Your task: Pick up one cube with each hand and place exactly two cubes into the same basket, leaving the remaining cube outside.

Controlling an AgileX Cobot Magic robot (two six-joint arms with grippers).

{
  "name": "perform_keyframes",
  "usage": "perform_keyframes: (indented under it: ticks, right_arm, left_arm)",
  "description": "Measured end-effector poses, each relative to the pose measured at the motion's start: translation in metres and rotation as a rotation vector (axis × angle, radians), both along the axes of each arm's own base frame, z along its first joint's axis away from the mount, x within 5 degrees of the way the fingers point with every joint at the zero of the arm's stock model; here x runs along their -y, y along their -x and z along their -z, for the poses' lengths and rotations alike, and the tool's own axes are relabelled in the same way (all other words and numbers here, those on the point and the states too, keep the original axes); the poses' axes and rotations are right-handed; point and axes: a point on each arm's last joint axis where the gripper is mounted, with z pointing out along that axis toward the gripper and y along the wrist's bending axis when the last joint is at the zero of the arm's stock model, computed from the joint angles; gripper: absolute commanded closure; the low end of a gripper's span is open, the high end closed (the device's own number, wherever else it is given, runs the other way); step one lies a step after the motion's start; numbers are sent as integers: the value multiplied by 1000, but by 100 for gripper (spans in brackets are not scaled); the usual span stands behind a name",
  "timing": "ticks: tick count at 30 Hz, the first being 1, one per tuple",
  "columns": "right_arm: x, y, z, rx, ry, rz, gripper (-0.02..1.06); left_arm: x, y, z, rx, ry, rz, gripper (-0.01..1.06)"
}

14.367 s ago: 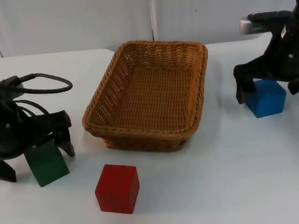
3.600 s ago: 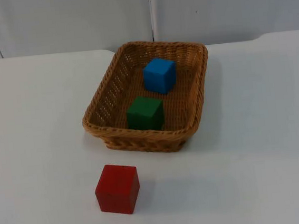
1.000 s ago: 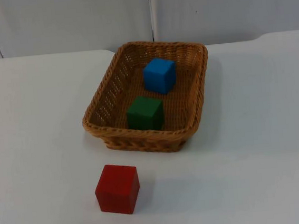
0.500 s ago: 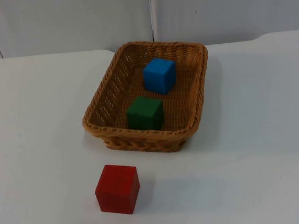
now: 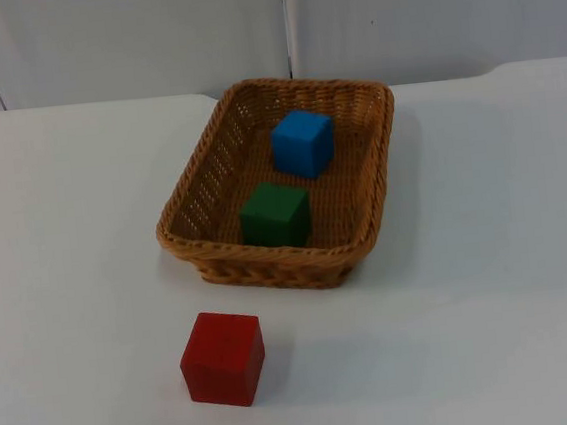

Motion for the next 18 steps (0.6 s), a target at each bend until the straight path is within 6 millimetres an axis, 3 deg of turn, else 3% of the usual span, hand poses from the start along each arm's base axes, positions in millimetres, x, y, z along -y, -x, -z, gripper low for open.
perform_keyframes:
  ticks: [18]
  right_arm:
    - [0, 0, 0, 0, 0, 51, -1]
  left_arm:
    - [0, 0, 0, 0, 0, 0, 0]
